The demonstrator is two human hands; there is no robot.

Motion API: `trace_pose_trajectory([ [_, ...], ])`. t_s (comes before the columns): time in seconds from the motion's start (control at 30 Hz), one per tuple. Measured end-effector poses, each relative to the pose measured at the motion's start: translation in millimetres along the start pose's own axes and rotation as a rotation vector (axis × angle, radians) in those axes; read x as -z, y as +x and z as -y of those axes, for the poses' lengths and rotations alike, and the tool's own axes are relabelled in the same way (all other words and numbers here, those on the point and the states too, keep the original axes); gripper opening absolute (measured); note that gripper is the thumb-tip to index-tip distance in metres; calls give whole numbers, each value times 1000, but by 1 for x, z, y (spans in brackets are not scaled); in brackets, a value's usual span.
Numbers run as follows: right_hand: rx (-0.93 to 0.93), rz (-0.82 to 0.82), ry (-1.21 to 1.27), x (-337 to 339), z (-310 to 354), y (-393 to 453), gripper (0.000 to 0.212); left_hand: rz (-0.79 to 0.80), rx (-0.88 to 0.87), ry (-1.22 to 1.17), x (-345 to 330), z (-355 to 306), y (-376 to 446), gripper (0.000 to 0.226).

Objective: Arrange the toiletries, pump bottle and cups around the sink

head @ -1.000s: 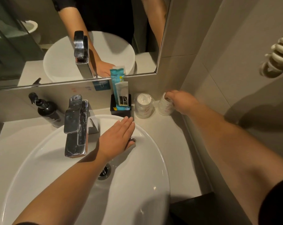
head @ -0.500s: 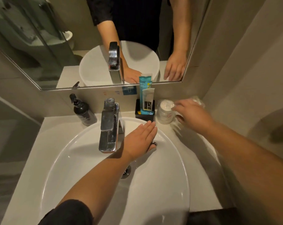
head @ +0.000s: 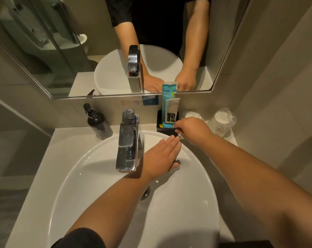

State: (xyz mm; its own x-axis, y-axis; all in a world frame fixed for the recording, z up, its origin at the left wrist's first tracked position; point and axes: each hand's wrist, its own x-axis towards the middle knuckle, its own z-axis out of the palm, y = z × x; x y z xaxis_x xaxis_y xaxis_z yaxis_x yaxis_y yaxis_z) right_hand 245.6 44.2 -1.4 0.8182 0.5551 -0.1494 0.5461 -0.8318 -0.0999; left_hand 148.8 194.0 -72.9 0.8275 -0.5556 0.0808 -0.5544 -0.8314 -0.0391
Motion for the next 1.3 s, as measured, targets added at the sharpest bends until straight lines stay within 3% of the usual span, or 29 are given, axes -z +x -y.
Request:
trace_pose_trajectory([
  [0.93, 54, 22, 28, 6, -8, -3, 28, 83, 11, 23, 2, 1, 1, 69],
  [1.3, -21, -213, 142, 6, -19, -37, 26, 110, 37, -17, 12, 0, 1, 69],
])
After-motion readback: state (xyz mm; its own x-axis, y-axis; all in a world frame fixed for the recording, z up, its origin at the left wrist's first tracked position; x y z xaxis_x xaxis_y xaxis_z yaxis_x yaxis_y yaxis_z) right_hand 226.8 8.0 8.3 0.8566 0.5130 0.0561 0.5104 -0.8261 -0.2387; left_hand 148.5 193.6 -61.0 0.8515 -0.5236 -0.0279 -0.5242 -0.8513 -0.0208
